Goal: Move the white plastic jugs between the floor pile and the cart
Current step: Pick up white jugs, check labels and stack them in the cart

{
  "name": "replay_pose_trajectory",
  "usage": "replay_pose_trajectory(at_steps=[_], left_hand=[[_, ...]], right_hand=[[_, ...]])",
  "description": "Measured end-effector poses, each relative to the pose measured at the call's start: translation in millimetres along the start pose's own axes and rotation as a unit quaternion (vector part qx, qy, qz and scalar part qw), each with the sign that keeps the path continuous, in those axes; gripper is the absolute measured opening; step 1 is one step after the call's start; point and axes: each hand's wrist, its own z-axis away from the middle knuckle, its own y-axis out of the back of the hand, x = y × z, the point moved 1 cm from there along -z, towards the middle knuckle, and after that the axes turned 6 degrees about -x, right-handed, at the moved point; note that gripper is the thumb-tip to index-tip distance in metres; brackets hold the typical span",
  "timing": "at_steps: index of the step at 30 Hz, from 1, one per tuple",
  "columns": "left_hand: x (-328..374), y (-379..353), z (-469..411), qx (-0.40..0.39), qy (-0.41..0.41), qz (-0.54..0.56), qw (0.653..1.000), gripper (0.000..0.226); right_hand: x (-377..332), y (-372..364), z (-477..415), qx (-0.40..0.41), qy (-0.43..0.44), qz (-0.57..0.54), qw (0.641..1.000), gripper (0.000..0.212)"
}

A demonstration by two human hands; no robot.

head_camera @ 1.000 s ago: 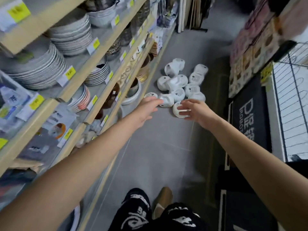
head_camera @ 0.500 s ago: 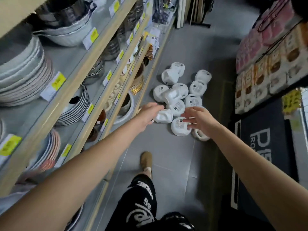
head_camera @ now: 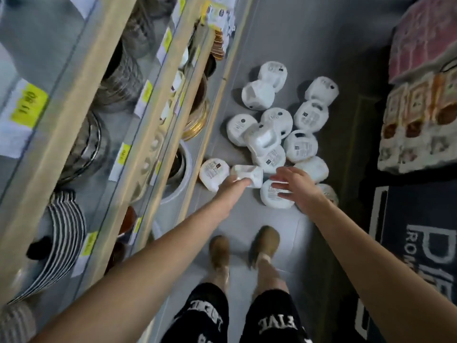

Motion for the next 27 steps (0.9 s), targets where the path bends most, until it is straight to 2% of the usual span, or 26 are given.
replay_pose_trajectory(at_steps=[5, 8, 12, 14, 16, 19, 24, 27], left_hand=[[-5.6, -3.1, -92.1, -0.005, 0.07, 0.042, 0.997, 0.04], [-14.7, -9.6, -149.4, 0.006, 0.095, 0.091, 0.991, 0.034], [-38.1, -25.5, -226.1, -0.002, 0.144, 0.099, 0.985, 0.057], [-54.1, -33.5, -263.5, 0.006, 0.162, 0.111, 0.981, 0.057], [-75.4, -42.0, -304.1, 0.017, 0.181, 0.142, 0.973, 0.055], [-107.2, -52.9, -363.6, 0.025, 0.221, 0.193, 0.956, 0.065], [-152.8, -73.8, -443.1, 0.043, 0.261, 0.297, 0.917, 0.072], [-170.4, -82.6, -472.4, 0.094, 0.261, 0.351, 0.894, 0.071]], right_hand=[[5.8, 13.6, -98.2, 0.006, -0.035, -0.01, 0.999, 0.009], [16.4, 22.4, -161.5, 0.004, -0.064, -0.012, 0.998, 0.008], [46.5, 33.3, -248.1, 0.008, -0.097, 0.018, 0.995, 0.009], [67.7, 35.5, -292.7, 0.003, -0.112, 0.028, 0.993, 0.007], [93.1, 36.1, -334.9, -0.001, -0.129, 0.047, 0.99, 0.018], [130.2, 35.2, -392.0, 0.002, -0.134, 0.103, 0.986, 0.039], [177.1, 38.6, -457.3, 0.031, -0.103, 0.17, 0.98, 0.049], [198.3, 44.2, -480.3, 0.034, -0.103, 0.171, 0.979, 0.06]])
